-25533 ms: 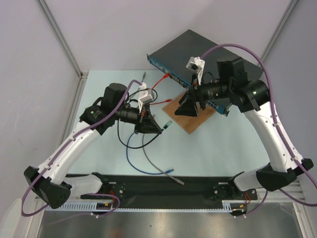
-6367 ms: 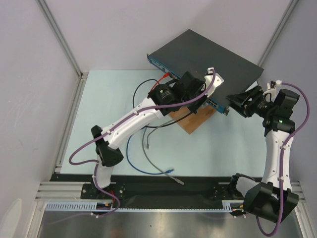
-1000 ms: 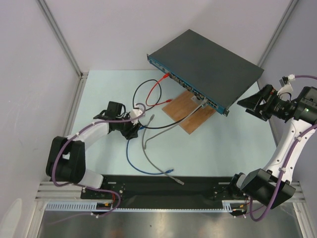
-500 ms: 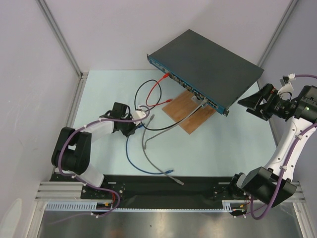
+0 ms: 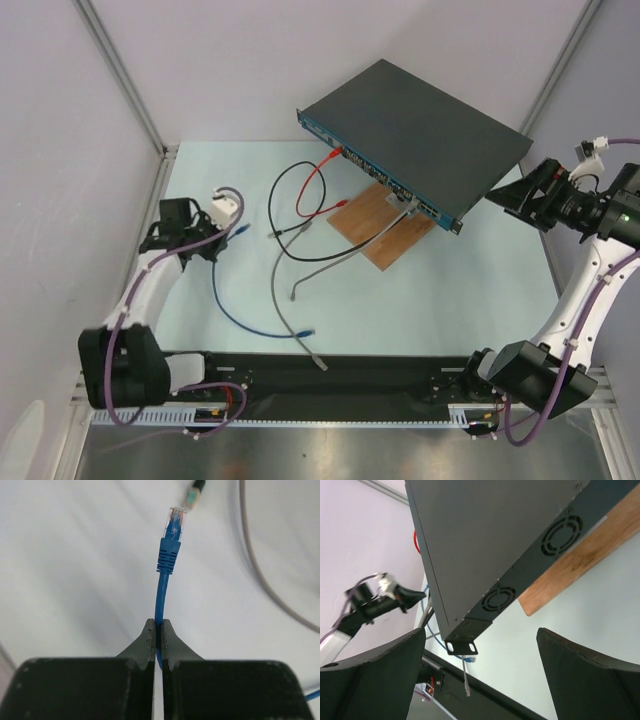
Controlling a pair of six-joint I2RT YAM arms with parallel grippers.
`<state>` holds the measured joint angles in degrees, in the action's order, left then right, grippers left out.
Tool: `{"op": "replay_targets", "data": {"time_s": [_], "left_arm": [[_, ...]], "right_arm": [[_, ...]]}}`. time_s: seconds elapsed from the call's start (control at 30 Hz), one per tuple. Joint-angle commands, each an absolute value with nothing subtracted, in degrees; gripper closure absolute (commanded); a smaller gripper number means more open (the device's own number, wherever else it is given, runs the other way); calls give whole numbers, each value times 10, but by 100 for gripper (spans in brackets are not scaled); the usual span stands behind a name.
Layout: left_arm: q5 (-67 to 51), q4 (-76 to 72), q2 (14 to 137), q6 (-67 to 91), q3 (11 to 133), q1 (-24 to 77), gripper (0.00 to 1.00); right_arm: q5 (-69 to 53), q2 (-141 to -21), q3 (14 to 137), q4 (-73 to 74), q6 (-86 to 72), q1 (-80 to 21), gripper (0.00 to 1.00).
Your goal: Insert the plug into the switch port
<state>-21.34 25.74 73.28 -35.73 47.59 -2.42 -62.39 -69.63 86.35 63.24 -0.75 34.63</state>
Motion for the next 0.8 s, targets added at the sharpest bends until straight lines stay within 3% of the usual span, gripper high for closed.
{"op": "replay_targets", "data": {"time_s": [0.0,0.3,0.53,0.77], "left_arm": [[-317,321,644,-342,535,-48,100],[-414,381,507,-288,641,-4,100],[-511,492,576,-229,809,87,100],[-558,555,618,-175,857,204,100]], "right_arm": [[-649,-680,885,583,-43,349,0],[-683,-661,884,481,-121,312,0],[-645,-615,880,380,-125,228,0],[-540,-567,882,318,23,37,5]]}}
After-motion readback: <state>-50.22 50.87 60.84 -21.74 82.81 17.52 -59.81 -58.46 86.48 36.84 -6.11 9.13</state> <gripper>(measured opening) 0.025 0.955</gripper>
